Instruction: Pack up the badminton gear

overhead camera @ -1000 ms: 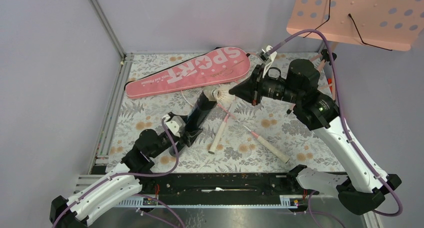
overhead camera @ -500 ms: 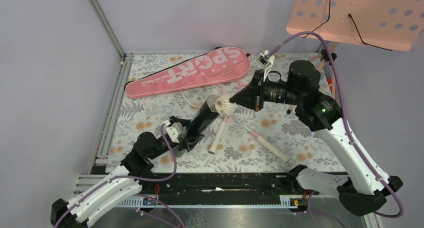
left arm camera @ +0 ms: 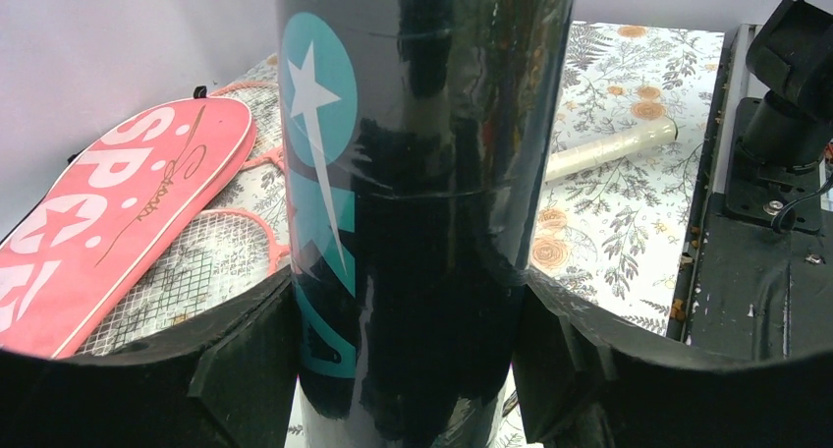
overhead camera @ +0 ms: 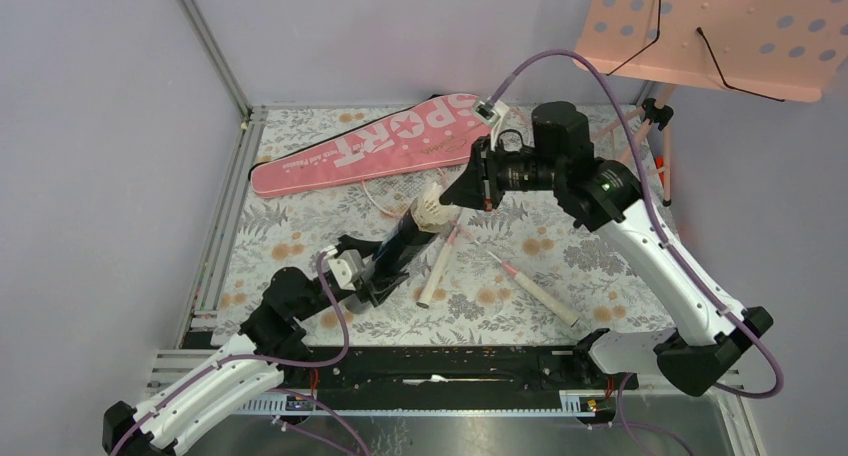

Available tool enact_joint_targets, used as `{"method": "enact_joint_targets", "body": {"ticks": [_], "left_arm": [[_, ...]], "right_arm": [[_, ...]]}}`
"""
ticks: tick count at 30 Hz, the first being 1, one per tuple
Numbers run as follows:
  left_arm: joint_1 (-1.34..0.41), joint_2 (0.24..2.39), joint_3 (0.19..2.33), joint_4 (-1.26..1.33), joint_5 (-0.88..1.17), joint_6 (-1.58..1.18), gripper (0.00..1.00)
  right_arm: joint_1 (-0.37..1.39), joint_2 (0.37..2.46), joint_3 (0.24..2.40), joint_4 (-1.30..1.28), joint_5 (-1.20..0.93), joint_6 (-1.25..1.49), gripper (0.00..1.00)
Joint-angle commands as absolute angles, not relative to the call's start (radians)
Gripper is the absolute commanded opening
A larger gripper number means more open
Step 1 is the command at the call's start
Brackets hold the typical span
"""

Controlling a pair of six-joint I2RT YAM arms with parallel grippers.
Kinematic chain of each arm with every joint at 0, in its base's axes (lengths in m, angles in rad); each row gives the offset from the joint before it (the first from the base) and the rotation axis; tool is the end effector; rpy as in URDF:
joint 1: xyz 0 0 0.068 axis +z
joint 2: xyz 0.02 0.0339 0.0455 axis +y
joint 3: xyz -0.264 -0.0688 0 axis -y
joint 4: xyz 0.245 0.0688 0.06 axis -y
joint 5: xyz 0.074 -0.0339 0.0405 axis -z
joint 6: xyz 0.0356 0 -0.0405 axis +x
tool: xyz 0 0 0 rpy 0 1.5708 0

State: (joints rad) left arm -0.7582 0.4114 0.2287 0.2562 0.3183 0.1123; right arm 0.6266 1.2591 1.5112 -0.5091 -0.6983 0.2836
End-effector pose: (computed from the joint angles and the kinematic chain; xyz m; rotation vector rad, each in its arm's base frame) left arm 0.0921 -0.1025 0.2415 0.8823 1.2723 -0.7534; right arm 0.1966 0.1706 0.4583 -0.8434 1.7676 1.2558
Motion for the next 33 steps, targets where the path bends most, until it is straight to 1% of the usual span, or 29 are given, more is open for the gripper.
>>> {"method": "enact_joint_targets", "body": {"ticks": [1, 4, 5, 6, 9, 11, 12, 13, 14, 19, 21, 25, 30, 33], "left_arm": [[-0.759, 0.406, 0.241, 0.36, 0.347, 0.118, 0.19], [-0.759, 0.41, 0.241, 0.36, 0.34, 0.115, 0.19], [-0.758, 0.41, 0.242, 0.358, 0.335, 0.115, 0.19], [-0.759, 0.411, 0.243, 0.356, 0.333, 0.115, 0.19], [-0.759, 0.413, 0.245, 0.354, 0.329, 0.112, 0.19], [-0.759, 0.413, 0.247, 0.351, 0.329, 0.112, 0.19], [-0.759, 0.414, 0.247, 0.351, 0.329, 0.112, 0.19], [-0.759, 0.413, 0.247, 0.351, 0.329, 0.112, 0.19], [-0.759, 0.413, 0.247, 0.351, 0.331, 0.112, 0.19], [-0.758, 0.413, 0.248, 0.351, 0.336, 0.109, 0.19], [-0.759, 0.416, 0.25, 0.351, 0.334, 0.109, 0.19], [-0.759, 0.419, 0.251, 0.351, 0.341, 0.108, 0.19], [-0.758, 0.417, 0.25, 0.355, 0.352, 0.109, 0.19], [-0.759, 0.41, 0.249, 0.354, 0.356, 0.108, 0.19]], "right_arm": [[0.681, 1.301, 1.585, -0.565, -0.652, 0.231, 0.12], [0.71, 1.313, 1.606, -0.596, -0.625, 0.196, 0.25], [0.713, 1.313, 1.609, -0.605, -0.619, 0.188, 0.33], [0.715, 1.31, 1.611, -0.61, -0.606, 0.18, 0.38], [0.716, 1.284, 1.606, -0.627, -0.543, 0.155, 0.48], [0.714, 1.263, 1.599, -0.631, -0.511, 0.145, 0.58], [0.715, 1.25, 1.595, -0.63, -0.504, 0.137, 0.74], [0.714, 1.239, 1.59, -0.629, -0.5, 0.13, 0.93], [0.714, 1.228, 1.587, -0.628, -0.492, 0.124, 0.99], [0.714, 1.205, 1.587, -0.634, -0.406, 0.141, 1.0], [0.715, 1.223, 1.609, -0.674, -0.404, 0.127, 1.0], [0.734, 1.3, 1.688, -0.818, -0.386, 0.064, 1.0], [0.821, 1.392, 1.738, -0.879, -0.225, 0.043, 1.0], [0.844, 1.449, 1.763, -0.897, -0.207, 0.04, 1.0]]}}
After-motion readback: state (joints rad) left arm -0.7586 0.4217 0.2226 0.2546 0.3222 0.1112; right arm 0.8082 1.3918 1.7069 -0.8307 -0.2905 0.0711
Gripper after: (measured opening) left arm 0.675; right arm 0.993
